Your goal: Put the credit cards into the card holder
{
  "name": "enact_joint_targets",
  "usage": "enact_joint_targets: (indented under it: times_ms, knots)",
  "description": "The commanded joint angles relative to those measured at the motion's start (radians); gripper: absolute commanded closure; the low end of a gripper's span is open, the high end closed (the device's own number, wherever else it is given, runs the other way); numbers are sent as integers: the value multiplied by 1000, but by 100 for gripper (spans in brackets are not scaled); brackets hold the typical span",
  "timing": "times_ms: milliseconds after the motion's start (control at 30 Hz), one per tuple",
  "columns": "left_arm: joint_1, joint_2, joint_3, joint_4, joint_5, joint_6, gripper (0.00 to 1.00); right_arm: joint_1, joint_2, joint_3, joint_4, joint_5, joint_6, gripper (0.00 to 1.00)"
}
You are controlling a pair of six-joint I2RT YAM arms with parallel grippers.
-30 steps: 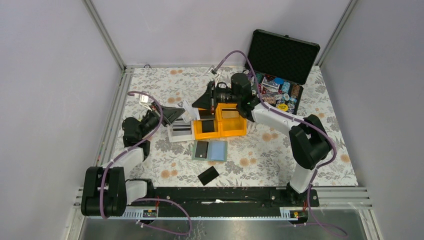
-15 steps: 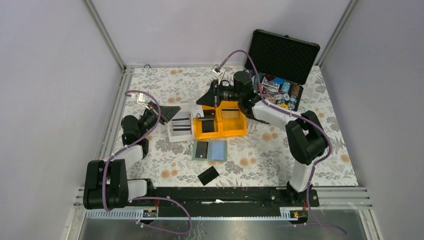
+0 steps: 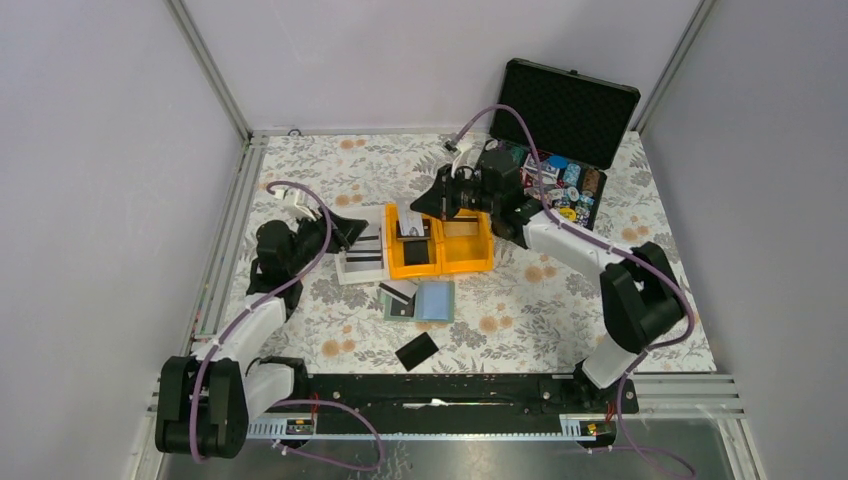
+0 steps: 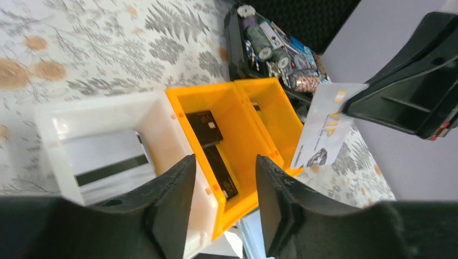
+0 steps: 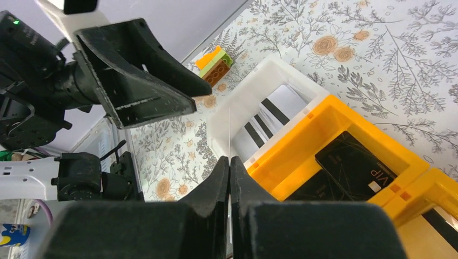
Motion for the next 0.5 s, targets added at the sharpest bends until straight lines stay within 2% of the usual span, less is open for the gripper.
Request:
enact_joint_targets:
  times_ms: [0,133,367,467]
  knots:
    - [-42,-57,21,-55,-36,11,45,5,-125,-50,-24,64,-29,100]
    - [-105,-122,26,-144,-62,-2,34,22,-204,-117,-73,116,0,100]
    - [-218,-232,24,-448,-253,-33,28,106,-337,-279,-106,265,188,100]
    - [-255,-287,-13,-465,-242,-55,25,155,-356,-315,-140,329,220,100]
